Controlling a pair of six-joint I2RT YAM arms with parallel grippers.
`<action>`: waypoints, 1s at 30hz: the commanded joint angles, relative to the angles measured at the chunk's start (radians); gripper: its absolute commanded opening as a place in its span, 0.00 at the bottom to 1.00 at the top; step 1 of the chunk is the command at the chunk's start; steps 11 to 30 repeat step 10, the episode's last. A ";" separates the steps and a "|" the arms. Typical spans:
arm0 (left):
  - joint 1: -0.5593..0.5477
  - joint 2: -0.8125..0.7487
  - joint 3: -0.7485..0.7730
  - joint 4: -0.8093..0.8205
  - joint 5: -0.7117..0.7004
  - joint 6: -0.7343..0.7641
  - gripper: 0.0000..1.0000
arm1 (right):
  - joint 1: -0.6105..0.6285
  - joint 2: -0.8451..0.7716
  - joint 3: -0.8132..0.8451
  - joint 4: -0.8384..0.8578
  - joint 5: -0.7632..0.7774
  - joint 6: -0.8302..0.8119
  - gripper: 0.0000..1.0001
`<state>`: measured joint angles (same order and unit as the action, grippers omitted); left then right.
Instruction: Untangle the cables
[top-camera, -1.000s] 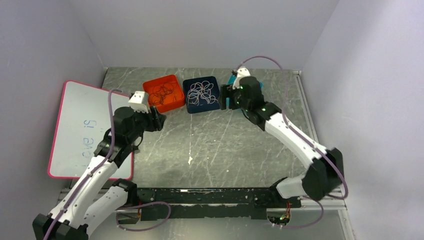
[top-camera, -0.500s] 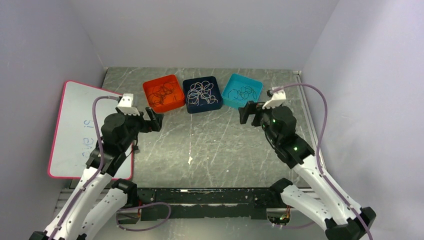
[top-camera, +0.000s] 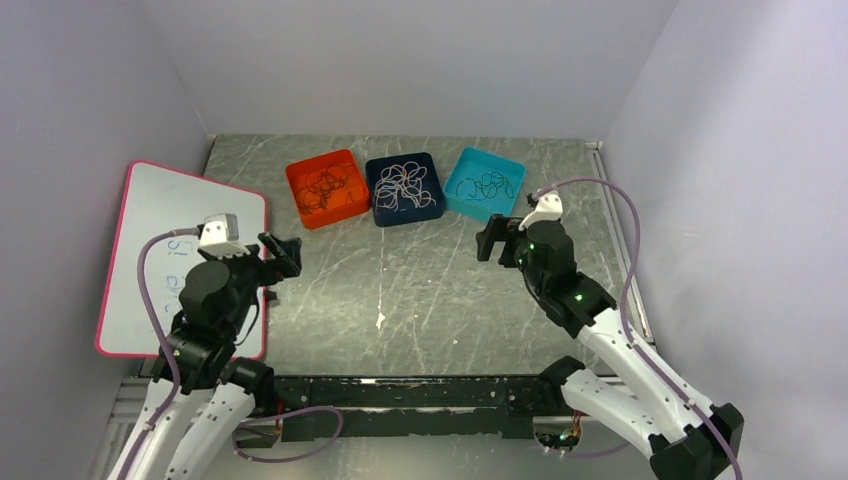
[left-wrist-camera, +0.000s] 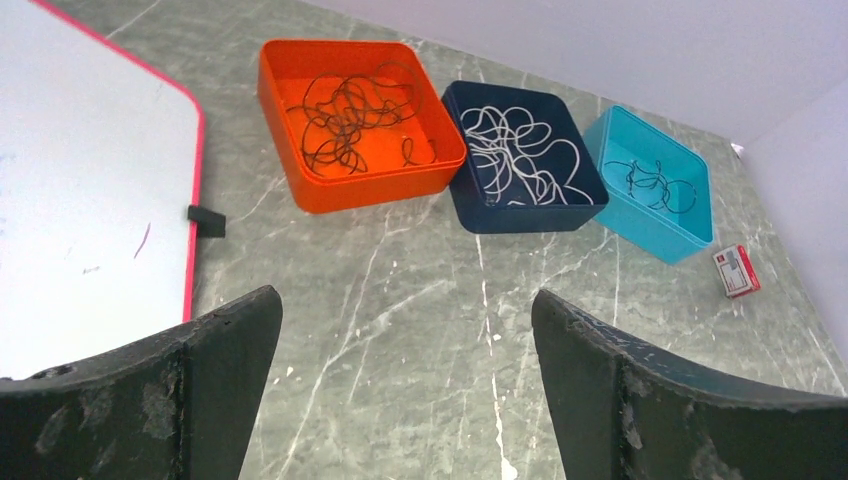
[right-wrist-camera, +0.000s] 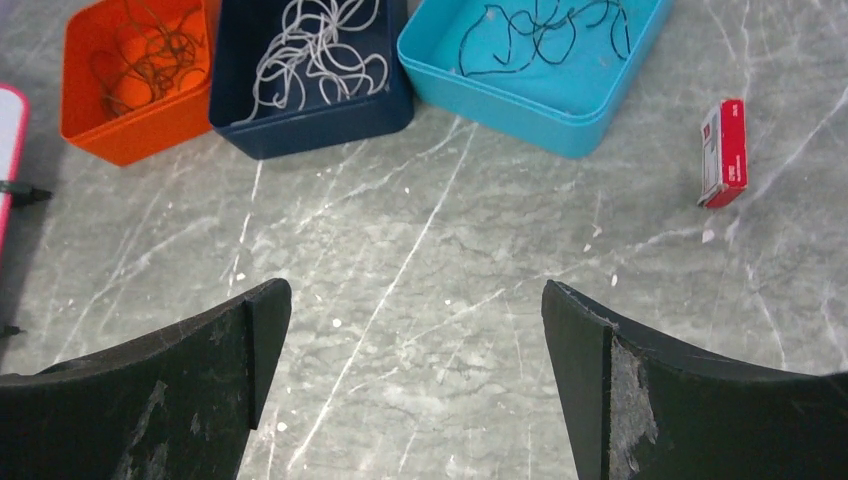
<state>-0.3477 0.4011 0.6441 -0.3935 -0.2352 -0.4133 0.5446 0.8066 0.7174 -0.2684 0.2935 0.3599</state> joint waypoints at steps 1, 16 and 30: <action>0.006 -0.027 -0.019 -0.062 -0.078 -0.069 1.00 | 0.000 -0.004 0.001 -0.017 0.003 0.029 1.00; 0.006 -0.040 -0.037 -0.033 -0.078 -0.064 1.00 | 0.000 -0.011 -0.041 0.006 -0.005 0.069 1.00; 0.006 -0.040 -0.037 -0.033 -0.078 -0.064 1.00 | 0.000 -0.011 -0.041 0.006 -0.005 0.069 1.00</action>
